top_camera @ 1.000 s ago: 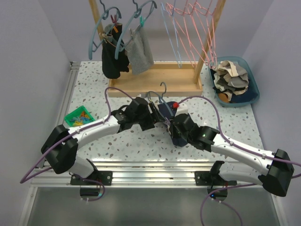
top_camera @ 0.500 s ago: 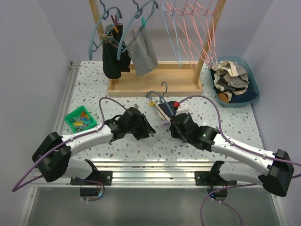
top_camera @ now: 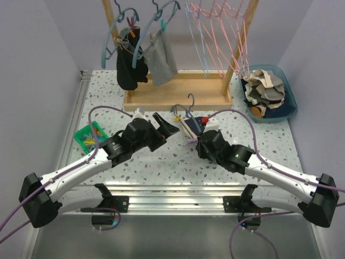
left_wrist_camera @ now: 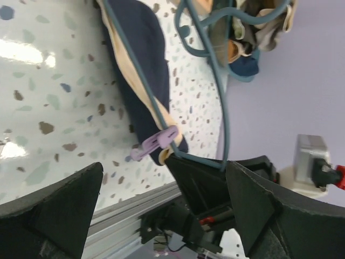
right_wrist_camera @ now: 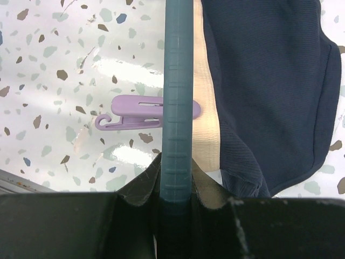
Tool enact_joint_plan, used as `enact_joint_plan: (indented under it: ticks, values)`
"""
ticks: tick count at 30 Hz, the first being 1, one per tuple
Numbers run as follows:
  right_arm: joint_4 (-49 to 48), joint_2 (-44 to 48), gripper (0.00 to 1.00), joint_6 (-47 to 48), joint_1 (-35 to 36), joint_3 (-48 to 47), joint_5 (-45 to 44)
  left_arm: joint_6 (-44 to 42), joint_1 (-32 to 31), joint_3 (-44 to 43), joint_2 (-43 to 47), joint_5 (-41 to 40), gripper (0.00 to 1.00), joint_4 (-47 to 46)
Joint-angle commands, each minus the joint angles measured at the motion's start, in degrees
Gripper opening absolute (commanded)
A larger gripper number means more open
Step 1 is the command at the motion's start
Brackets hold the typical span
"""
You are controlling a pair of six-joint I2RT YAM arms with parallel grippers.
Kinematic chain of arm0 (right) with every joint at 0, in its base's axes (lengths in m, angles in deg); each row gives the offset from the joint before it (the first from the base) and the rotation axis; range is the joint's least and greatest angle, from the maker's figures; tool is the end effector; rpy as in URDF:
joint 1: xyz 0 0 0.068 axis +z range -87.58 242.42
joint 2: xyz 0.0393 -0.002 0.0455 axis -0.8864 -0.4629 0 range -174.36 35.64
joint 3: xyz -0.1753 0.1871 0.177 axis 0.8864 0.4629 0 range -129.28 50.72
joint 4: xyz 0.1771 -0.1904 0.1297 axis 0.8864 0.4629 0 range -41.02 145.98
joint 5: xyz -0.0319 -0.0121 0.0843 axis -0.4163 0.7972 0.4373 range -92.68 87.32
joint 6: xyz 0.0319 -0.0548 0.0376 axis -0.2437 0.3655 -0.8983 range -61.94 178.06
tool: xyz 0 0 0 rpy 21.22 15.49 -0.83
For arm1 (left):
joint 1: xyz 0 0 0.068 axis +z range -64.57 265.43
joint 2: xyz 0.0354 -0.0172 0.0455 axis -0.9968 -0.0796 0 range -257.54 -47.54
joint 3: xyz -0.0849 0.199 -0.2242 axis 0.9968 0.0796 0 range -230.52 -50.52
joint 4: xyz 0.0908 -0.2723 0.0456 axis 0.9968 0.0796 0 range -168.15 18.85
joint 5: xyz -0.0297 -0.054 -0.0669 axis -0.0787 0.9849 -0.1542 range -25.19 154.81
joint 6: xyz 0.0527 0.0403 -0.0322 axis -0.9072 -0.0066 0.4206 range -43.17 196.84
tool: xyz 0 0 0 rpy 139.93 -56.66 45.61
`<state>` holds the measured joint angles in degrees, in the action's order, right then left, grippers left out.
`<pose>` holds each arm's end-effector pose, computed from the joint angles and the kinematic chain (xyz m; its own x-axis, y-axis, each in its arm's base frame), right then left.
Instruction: Remove the underwear clipped to the hanger
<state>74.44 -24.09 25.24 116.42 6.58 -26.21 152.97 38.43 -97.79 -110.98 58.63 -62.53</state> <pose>0.1650 0.1854 0.2738 -0.6304 -0.0222 -0.7759 -0.2654 0.9455 0.1885 0.1964 -0.2008 0.2949 -0.7315 -0.6308 -0.2587 -0.1895 0.5526 -0.8116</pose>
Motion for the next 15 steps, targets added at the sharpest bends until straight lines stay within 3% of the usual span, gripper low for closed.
enact_joint_plan:
  ticks: [1,4,15]
  values:
    - [-0.49,1.63,0.0,-1.55,-0.03,-0.77,-2.31,3.92,-0.11,2.87,-0.1,0.71,1.0,-7.47]
    - [-1.1,2.15,0.0,-1.81,-0.12,-0.77,-1.26,7.08,-0.19,7.44,-3.0,5.91,1.0,-19.35]
    - [-1.28,3.56,0.0,-2.34,-0.12,-0.42,0.06,11.92,0.77,8.6,-11.61,14.52,1.0,-31.16]
